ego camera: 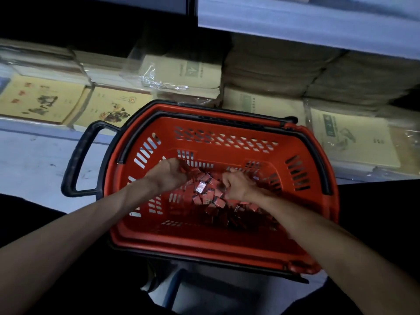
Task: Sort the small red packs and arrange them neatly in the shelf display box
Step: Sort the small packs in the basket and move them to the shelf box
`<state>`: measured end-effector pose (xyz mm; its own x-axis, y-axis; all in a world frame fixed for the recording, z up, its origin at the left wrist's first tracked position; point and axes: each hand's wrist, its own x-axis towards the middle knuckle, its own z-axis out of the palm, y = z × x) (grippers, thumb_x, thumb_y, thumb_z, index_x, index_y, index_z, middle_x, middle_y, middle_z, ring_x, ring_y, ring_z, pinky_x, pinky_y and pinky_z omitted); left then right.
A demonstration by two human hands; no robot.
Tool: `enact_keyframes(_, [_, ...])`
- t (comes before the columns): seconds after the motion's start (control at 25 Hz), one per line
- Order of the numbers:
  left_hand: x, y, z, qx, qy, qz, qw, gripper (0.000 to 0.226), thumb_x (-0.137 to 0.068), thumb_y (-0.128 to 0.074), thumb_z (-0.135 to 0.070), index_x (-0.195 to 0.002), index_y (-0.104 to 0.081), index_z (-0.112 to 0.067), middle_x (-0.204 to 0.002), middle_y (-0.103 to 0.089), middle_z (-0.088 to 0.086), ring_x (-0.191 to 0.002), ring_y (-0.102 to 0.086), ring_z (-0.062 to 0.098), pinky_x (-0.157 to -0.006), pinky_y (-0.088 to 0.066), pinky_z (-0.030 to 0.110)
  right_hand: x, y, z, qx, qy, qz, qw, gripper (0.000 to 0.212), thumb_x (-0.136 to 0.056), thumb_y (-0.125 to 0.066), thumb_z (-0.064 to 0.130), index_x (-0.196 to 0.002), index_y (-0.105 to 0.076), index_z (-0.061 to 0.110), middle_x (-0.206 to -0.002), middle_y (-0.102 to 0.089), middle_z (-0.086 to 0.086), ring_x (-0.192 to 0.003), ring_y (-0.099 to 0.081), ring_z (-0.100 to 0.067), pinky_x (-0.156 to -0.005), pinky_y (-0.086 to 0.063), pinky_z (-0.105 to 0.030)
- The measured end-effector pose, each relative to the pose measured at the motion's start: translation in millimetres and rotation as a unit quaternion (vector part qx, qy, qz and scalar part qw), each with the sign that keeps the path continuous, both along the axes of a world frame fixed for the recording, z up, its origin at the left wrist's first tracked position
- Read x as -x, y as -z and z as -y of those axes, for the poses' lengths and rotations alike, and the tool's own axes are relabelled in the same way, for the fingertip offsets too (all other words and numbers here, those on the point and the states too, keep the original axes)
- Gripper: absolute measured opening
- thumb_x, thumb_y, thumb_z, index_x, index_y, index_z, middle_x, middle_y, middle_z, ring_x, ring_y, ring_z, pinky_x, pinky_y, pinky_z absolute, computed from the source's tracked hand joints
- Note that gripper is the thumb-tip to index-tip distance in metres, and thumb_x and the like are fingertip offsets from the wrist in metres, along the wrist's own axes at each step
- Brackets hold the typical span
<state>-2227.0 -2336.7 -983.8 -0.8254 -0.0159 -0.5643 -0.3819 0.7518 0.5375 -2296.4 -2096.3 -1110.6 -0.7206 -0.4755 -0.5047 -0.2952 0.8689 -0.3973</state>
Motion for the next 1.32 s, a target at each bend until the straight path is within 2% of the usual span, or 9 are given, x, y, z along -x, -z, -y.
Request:
enact_keyframes(0.08, [5.9, 4.2, -7.6, -0.121, -0.119, 0.055, 0.984, 0.025, -0.100, -0.061, -0.031, -0.092, -0.074, -0.012, -0.094, -0.078, 0.016, -0.076, -0.067, 0.021, -0.073, -0.057, 0.039, 4.3, -38.3, 8.0, 0.067, 0.014, -0.006, 0.998, 0.033, -0.066, -0.084, 0.007, -0.075, -0.052, 0.013, -0.091, -0.058, 0.004, -0.109, -0.053, -0.016, -0.066, -0.039, -0.024])
enact_keyframes(0.16, [8.4, 2.9, -19.0, -0.223, -0.231, 0.122, 0.939, 0.035, -0.099, -0.058, -0.041, -0.102, -0.074, -0.010, -0.110, -0.078, 0.017, -0.087, -0.070, 0.026, -0.089, -0.059, 0.047, 5.0, -77.1, 20.1, 0.128, 0.014, -0.023, 0.991, 0.033, -0.064, -0.084, 0.009, -0.077, -0.054, 0.012, -0.090, -0.055, 0.004, -0.094, -0.050, -0.015, -0.070, -0.038, -0.029])
enact_keyframes(0.4, [16.9, -28.5, -43.9, -0.582, -0.303, 0.269, 0.705, 0.054, -0.095, -0.042, -0.057, -0.111, -0.065, -0.011, -0.110, -0.066, 0.016, -0.103, -0.067, 0.043, -0.090, -0.056, 0.065, -15.9, -168.7, 53.7, 0.271, -0.042, -0.068, 0.959, 0.031, -0.063, -0.066, 0.005, -0.081, -0.047, 0.022, -0.087, -0.044, 0.004, -0.068, -0.042, -0.003, -0.057, -0.036, -0.022])
enact_keyframes(0.52, [15.6, -45.8, -48.3, -0.608, -0.298, 0.232, 0.698, 0.059, -0.098, -0.038, -0.059, -0.098, -0.070, -0.009, -0.094, -0.069, 0.011, -0.087, -0.069, 0.032, -0.080, -0.060, 0.052, -24.2, -185.1, 51.8, 0.284, -0.033, -0.060, 0.956, 0.047, -0.070, -0.062, -0.002, -0.107, -0.047, 0.023, -0.104, -0.048, 0.004, -0.072, -0.048, 0.006, -0.062, -0.036, -0.014])
enact_keyframes(0.72, [12.4, -53.8, -42.4, -0.600, -0.327, 0.209, 0.700, 0.051, -0.102, -0.039, -0.052, -0.093, -0.067, -0.010, -0.086, -0.071, 0.013, -0.080, -0.069, 0.029, -0.081, -0.055, 0.045, -34.4, -198.0, 50.9, 0.280, -0.016, -0.079, 0.957, 0.059, -0.076, -0.060, 0.005, -0.126, -0.035, 0.023, -0.109, -0.057, -0.009, -0.096, -0.059, -0.024, -0.081, -0.052, -0.044])
enact_keyframes(0.88, [14.4, -57.2, -27.3, -0.609, -0.356, 0.156, 0.691, 0.043, -0.100, -0.043, -0.034, -0.077, -0.066, -0.006, -0.072, -0.068, 0.012, -0.061, -0.070, 0.027, -0.061, -0.062, 0.036, -41.2, -200.9, 58.2, 0.276, -0.057, -0.124, 0.951, 0.049, -0.081, -0.058, 0.001, -0.125, -0.044, 0.019, -0.123, -0.053, -0.004, -0.101, -0.057, -0.006, -0.076, -0.045, -0.016])
enact_keyframes(1.04, [17.0, -58.2, -13.8, -0.629, -0.348, 0.134, 0.682, 0.045, -0.099, -0.051, -0.034, -0.073, -0.074, -0.005, -0.075, -0.072, 0.011, -0.064, -0.073, 0.025, -0.062, -0.063, 0.036, -41.3, -205.2, 66.1, 0.323, -0.048, -0.136, 0.936, 0.051, -0.083, -0.050, -0.010, -0.128, -0.049, 0.015, -0.131, -0.058, 0.000, -0.115, -0.055, 0.002, -0.091, -0.042, -0.009])
enact_keyframes(1.2, [18.9, -51.9, -4.1, -0.630, -0.374, 0.143, 0.665, 0.042, -0.097, -0.057, -0.032, -0.074, -0.077, -0.003, -0.079, -0.074, 0.014, -0.068, -0.075, 0.023, -0.069, -0.063, 0.032, -39.3, -202.0, 69.8, 0.327, -0.061, -0.120, 0.935, 0.067, -0.081, -0.042, -0.015, -0.139, -0.039, 0.017, -0.139, -0.063, 0.002, -0.127, -0.061, -0.016, -0.105, -0.049, -0.041])
enact_keyframes(1.32, [19.4, -47.9, -3.2, -0.630, -0.385, 0.139, 0.661, 0.034, -0.096, -0.061, -0.034, -0.087, -0.073, -0.003, -0.081, -0.075, 0.013, -0.070, -0.076, 0.022, -0.067, -0.064, 0.031, -35.4, -202.3, 68.4, 0.300, -0.090, -0.120, 0.942, 0.077, -0.079, -0.041, -0.019, -0.147, -0.036, 0.018, -0.144, -0.060, 0.002, -0.135, -0.055, -0.013, -0.112, -0.045, -0.037])
